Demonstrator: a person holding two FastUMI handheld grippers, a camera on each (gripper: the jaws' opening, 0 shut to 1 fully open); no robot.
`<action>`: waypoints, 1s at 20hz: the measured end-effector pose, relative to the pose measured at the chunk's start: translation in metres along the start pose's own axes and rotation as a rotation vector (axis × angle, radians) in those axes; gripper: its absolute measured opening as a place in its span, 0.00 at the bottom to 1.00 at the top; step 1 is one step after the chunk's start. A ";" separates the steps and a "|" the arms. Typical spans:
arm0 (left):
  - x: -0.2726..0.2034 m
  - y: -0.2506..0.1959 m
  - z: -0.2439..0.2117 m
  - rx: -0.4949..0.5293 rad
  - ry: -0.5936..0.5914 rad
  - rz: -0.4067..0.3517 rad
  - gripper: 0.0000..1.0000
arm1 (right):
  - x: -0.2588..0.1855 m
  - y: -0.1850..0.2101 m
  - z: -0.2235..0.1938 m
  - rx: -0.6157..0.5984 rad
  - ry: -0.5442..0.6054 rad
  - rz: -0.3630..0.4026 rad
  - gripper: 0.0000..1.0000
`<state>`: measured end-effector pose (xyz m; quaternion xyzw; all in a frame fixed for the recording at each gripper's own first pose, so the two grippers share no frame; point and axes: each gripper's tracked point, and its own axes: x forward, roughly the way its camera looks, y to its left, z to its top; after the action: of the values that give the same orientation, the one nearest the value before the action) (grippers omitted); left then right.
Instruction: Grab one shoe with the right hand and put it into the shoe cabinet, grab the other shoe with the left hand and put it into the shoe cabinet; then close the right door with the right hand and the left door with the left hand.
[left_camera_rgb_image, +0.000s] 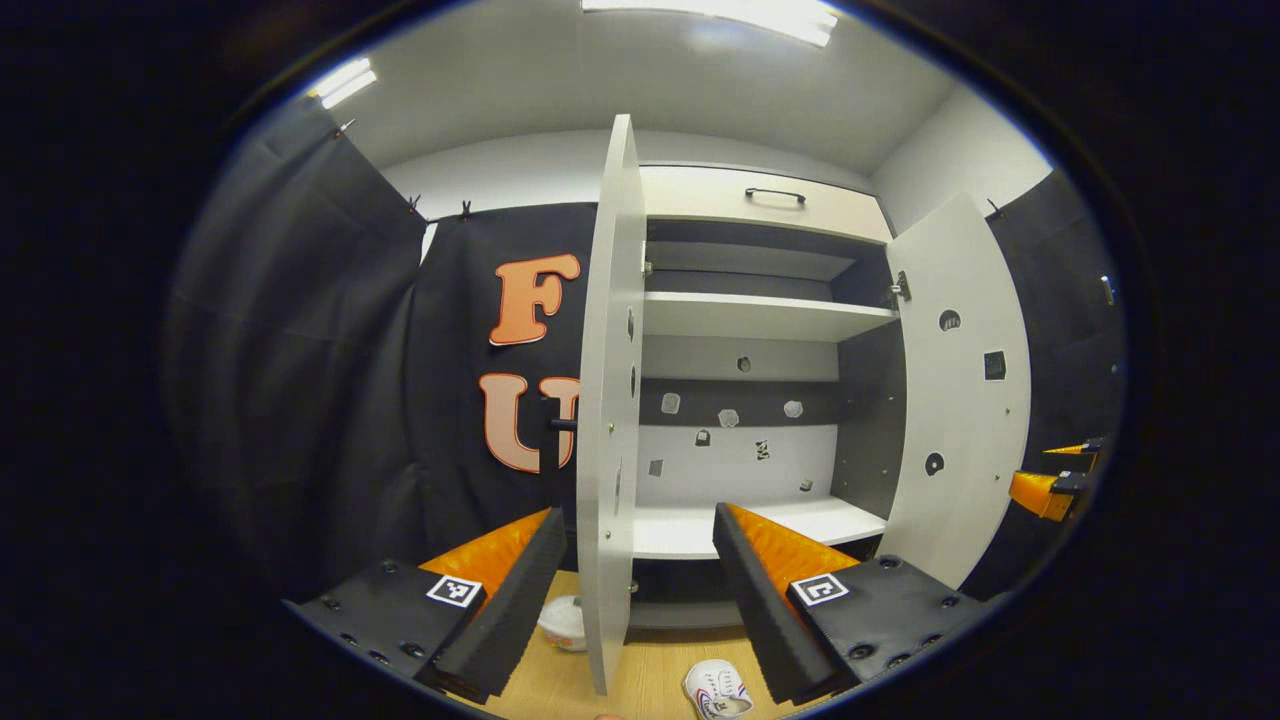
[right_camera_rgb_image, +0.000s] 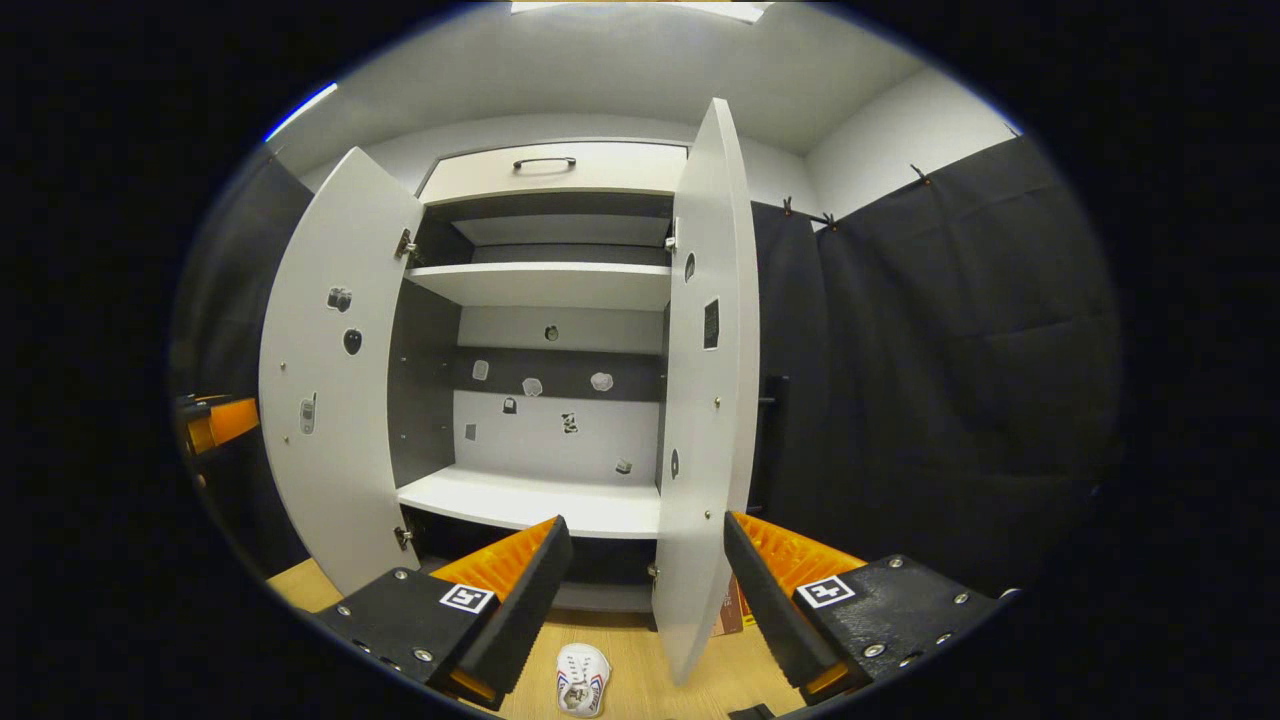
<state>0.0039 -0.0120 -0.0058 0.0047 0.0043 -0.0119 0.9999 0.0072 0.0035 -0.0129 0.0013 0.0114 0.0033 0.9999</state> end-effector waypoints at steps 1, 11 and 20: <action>0.001 0.001 -0.001 -0.002 0.003 0.000 0.99 | 0.001 0.002 -0.002 -0.002 0.004 0.003 0.94; -0.007 0.014 -0.002 -0.001 0.007 0.029 0.94 | 0.018 0.022 -0.060 0.005 0.121 0.035 0.94; -0.016 0.027 -0.005 0.019 0.020 0.068 0.96 | 0.035 0.045 -0.172 -0.009 0.258 0.084 0.94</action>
<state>-0.0116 0.0158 -0.0106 0.0143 0.0141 0.0222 0.9996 0.0382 0.0491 -0.1855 -0.0033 0.1400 0.0455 0.9891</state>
